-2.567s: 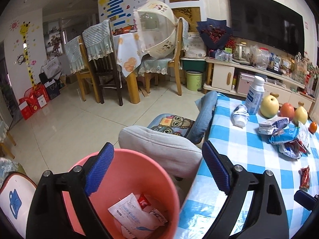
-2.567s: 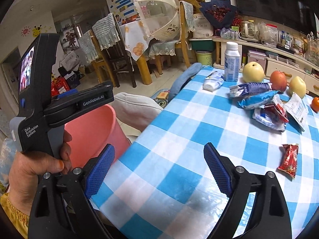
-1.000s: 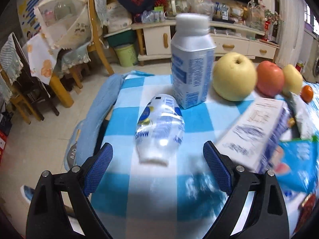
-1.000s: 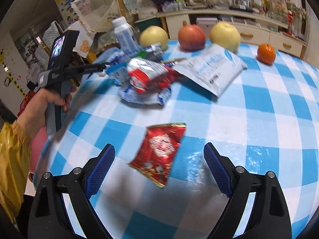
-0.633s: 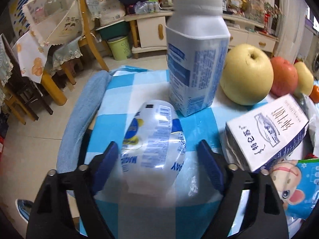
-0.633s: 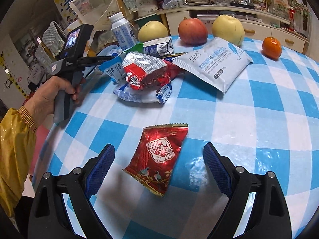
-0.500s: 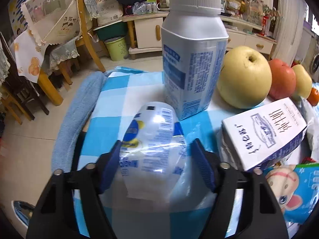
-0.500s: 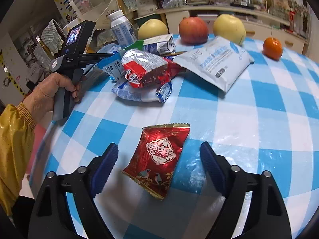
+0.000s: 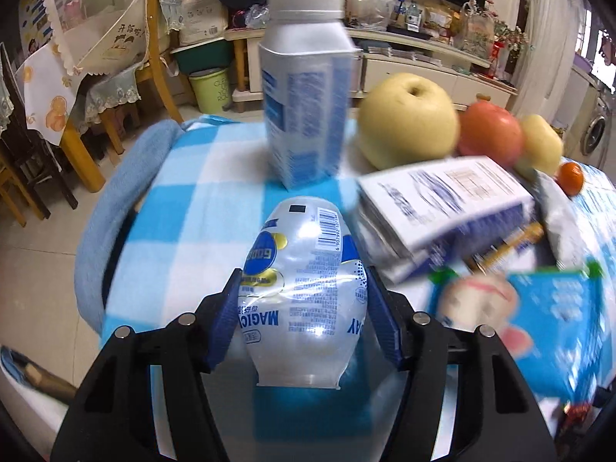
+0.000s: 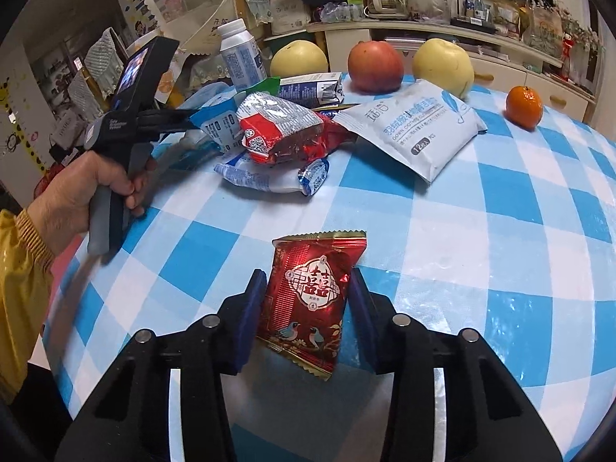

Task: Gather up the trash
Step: 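Grasp the crushed clear plastic bottle with left gripper while right gripper grasps red candy wrapper, then carry both items to the pink bin and open both grippers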

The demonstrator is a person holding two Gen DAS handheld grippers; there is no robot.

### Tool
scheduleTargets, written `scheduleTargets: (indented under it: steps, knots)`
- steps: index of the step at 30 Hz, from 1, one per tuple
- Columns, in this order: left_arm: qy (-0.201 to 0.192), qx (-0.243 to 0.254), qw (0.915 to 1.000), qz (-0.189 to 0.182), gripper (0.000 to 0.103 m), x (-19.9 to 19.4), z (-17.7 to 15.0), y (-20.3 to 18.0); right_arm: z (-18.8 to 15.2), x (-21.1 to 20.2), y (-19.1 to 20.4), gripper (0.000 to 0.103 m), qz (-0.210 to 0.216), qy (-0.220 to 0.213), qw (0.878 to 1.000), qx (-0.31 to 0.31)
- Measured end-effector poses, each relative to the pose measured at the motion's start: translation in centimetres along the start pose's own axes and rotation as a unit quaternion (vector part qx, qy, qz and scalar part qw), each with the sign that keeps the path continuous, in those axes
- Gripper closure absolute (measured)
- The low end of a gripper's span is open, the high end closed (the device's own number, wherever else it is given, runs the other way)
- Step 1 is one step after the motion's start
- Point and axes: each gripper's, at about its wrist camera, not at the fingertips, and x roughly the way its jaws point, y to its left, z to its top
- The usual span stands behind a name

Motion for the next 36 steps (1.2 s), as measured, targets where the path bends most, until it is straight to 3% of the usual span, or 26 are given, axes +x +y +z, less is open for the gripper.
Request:
scheduleTargets:
  steps: [22,36]
  knots:
    - [-0.019,-0.071,0.9942,-0.079,0.041,-9.1,-11.4,-4.2,-2.1,-3.8,-0.4,0.064,0.062,-0.019,0.998,0.024]
    - [-0.039,-0.119,0.9854,-0.115,0.041,-13.8,-16.1,-4.7,-2.9,-5.5,1.2,0.065,0.118,-0.029,0.992,0.036]
